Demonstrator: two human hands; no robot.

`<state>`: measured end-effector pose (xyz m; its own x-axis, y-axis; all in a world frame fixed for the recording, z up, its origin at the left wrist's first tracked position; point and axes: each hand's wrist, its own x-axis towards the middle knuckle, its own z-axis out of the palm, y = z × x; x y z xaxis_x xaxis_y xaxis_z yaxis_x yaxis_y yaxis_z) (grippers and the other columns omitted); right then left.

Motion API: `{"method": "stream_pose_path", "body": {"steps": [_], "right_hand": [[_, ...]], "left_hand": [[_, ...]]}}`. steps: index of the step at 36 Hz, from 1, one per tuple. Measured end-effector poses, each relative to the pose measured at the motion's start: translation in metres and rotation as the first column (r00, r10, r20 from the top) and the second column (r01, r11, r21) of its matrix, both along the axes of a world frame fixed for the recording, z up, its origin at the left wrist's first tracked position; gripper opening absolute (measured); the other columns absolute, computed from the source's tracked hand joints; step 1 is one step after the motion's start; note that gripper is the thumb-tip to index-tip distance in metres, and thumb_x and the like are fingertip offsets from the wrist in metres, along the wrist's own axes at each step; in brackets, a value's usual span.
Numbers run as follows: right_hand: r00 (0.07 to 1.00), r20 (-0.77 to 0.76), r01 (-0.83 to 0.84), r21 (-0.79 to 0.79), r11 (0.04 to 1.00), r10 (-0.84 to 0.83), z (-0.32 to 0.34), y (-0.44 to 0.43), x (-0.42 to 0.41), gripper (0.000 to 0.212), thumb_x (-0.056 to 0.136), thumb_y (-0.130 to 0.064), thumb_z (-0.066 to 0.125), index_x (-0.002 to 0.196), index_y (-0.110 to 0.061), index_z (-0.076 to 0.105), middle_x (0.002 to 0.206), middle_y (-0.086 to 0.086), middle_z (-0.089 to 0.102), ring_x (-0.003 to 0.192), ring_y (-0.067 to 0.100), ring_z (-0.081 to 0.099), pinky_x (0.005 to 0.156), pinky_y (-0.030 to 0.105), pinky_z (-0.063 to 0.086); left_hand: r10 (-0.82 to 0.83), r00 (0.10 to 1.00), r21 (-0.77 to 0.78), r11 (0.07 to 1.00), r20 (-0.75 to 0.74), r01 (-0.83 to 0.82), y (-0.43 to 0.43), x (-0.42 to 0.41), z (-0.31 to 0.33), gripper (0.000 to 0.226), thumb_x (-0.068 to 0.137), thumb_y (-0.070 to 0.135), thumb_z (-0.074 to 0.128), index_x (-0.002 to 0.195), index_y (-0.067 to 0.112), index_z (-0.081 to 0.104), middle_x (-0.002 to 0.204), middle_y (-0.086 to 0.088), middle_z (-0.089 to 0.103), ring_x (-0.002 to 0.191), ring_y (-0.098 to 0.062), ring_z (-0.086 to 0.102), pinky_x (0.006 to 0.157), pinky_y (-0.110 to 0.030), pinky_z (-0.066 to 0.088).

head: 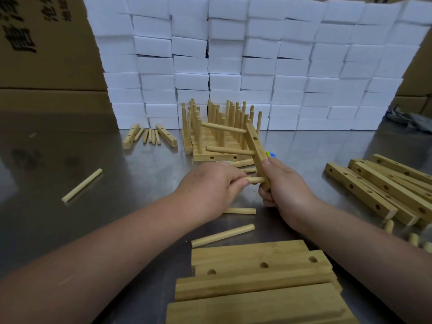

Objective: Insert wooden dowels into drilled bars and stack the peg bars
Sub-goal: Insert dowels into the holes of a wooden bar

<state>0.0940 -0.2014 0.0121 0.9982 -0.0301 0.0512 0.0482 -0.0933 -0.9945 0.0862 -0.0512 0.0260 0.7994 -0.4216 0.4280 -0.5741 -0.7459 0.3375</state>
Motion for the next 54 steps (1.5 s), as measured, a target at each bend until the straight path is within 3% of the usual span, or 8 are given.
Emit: {"method": "stream_pose_path", "body": {"steps": [14, 20, 23, 30, 34, 38, 45, 54], "right_hand": [[0.999, -0.025, -0.042, 0.064, 0.997, 0.044, 0.000, 0.000, 0.000, 0.025, 0.100, -0.022, 0.036, 0.080, -0.018, 0.049, 0.060, -0.001, 0.040, 0.042, 0.011, 0.026, 0.040, 0.020, 0.022], [0.998, -0.039, -0.043, 0.181, 0.983, 0.050, 0.000, 0.001, 0.001, 0.023, 0.100, -0.021, 0.035, 0.084, -0.015, 0.050, 0.059, 0.000, 0.049, 0.040, 0.011, 0.028, 0.042, 0.020, 0.019], [0.994, -0.108, 0.012, 0.270, 0.963, 0.018, 0.003, 0.000, 0.004, 0.026, 0.101, -0.025, 0.031, 0.089, -0.014, 0.052, 0.055, 0.000, 0.062, 0.035, 0.010, 0.032, 0.040, 0.019, 0.021], [0.994, -0.097, -0.001, 0.411, 0.912, 0.045, 0.015, -0.002, 0.005, 0.032, 0.102, -0.029, 0.025, 0.098, -0.011, 0.051, 0.070, 0.009, 0.072, 0.047, 0.017, 0.060, 0.055, 0.027, 0.045], [0.983, -0.020, -0.164, 0.368, 0.915, 0.184, 0.018, 0.000, 0.001, 0.051, 0.103, -0.031, 0.022, 0.096, -0.008, 0.067, 0.089, 0.011, 0.074, 0.086, 0.019, 0.070, 0.088, 0.034, 0.042], [0.965, 0.024, -0.250, 0.387, 0.887, 0.262, 0.017, 0.006, -0.004, 0.049, 0.102, -0.027, 0.028, 0.086, -0.005, 0.068, 0.070, 0.004, 0.070, 0.063, 0.010, 0.065, 0.086, 0.034, 0.046], [0.973, 0.036, -0.227, 0.348, 0.910, 0.229, 0.014, 0.010, -0.005, 0.039, 0.101, -0.025, 0.029, 0.108, -0.004, 0.062, 0.102, 0.014, 0.069, 0.093, 0.023, 0.060, 0.089, 0.035, 0.050], [0.956, 0.082, -0.293, 0.234, 0.927, 0.282, 0.009, 0.009, -0.002, 0.031, 0.098, -0.020, 0.036, 0.093, -0.013, 0.066, 0.078, 0.000, 0.072, 0.076, 0.011, 0.068, 0.070, 0.023, 0.056]], "left_hand": [[0.083, 0.994, 0.106, 0.992, -0.073, -0.075, 0.000, 0.001, 0.005, 0.041, 0.096, 0.041, 0.037, 0.061, 0.021, 0.045, 0.059, 0.005, 0.043, 0.057, -0.010, 0.041, 0.051, -0.030, 0.030], [0.109, 0.967, -0.057, 0.993, 0.232, -0.099, -0.001, -0.003, 0.015, 0.041, 0.092, 0.045, 0.033, 0.108, 0.021, 0.063, 0.096, 0.004, 0.056, 0.090, -0.015, 0.052, 0.067, -0.026, 0.037], [0.176, 0.895, -0.313, 0.949, 0.410, -0.044, 0.005, -0.005, 0.021, 0.030, 0.090, 0.036, 0.038, 0.088, 0.018, 0.061, 0.078, 0.008, 0.047, 0.070, -0.006, 0.044, 0.059, -0.013, 0.030], [0.255, 0.959, -0.431, 0.857, -0.120, -0.282, 0.004, 0.006, 0.019, 0.027, 0.092, 0.028, 0.045, 0.067, 0.027, 0.057, 0.070, 0.013, 0.058, 0.065, -0.001, 0.052, 0.055, -0.023, 0.039], [0.019, 0.924, -0.499, 0.837, -0.381, -0.223, -0.004, 0.004, 0.019, 0.028, 0.090, 0.026, 0.050, 0.069, 0.021, 0.067, 0.061, 0.007, 0.062, 0.048, -0.006, 0.053, 0.045, -0.017, 0.041], [-0.262, 0.765, -0.638, 0.732, -0.588, -0.240, -0.012, -0.004, 0.022, 0.024, 0.094, 0.027, 0.046, 0.084, 0.021, 0.067, 0.061, 0.005, 0.067, 0.041, -0.008, 0.053, 0.039, -0.016, 0.036], [-0.442, 0.609, -0.720, 0.604, -0.659, -0.341, -0.015, -0.007, 0.022, 0.018, 0.094, 0.023, 0.049, 0.100, 0.013, 0.063, 0.062, -0.001, 0.068, 0.042, -0.009, 0.056, 0.040, -0.015, 0.041], [-0.419, 0.643, -0.741, 0.556, -0.641, -0.377, -0.014, -0.005, 0.022, 0.017, 0.088, 0.022, 0.058, 0.091, 0.006, 0.063, 0.057, -0.004, 0.061, 0.041, -0.009, 0.054, 0.038, -0.016, 0.042]]}}
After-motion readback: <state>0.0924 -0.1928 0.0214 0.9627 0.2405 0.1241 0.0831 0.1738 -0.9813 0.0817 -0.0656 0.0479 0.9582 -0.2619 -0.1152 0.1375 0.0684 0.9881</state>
